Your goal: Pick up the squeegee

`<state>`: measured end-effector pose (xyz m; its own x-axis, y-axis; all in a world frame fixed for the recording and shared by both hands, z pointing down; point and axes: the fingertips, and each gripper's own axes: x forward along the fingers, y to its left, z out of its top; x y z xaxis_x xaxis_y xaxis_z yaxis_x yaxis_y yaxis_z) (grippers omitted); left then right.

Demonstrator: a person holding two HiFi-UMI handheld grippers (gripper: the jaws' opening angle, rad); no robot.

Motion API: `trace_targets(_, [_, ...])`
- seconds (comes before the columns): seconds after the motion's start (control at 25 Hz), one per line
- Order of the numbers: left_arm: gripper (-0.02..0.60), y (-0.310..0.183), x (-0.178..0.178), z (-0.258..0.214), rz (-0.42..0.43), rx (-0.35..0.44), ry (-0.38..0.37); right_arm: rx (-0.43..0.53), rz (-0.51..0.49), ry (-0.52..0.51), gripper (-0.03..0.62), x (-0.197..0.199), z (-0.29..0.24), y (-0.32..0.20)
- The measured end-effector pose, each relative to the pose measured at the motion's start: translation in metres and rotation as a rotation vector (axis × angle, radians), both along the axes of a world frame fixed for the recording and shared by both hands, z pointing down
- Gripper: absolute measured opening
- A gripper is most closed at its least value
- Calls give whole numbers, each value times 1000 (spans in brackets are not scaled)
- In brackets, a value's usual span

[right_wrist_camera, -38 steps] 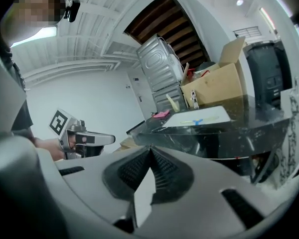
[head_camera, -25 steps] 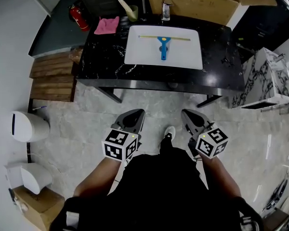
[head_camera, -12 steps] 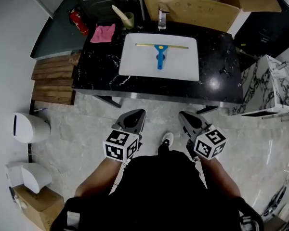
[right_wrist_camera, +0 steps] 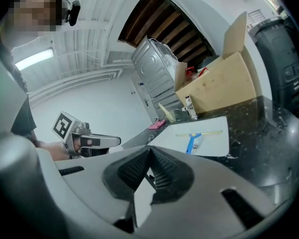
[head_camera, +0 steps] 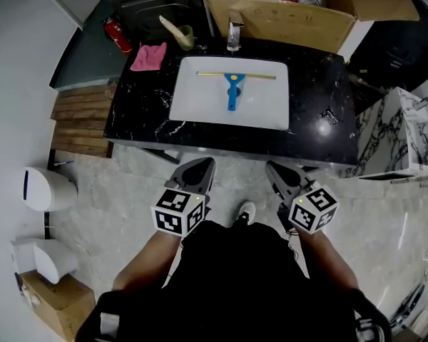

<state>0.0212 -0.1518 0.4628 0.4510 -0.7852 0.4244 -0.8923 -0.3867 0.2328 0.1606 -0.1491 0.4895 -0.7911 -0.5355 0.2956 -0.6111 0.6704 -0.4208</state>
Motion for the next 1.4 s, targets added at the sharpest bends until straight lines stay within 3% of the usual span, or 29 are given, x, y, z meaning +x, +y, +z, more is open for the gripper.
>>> trace_targets(0.56, [17, -7, 0, -2, -29, -4, -17, -4, -15, -12, 9, 3, -1, -16])
trace_targets(0.84, [17, -30, -1, -4, 5, 15, -10, -22, 37, 10, 9, 12, 6, -40])
trace_targets(1.4, [17, -111, -57, -4, 23, 13, 12, -9, 64, 81, 9, -40, -6, -119])
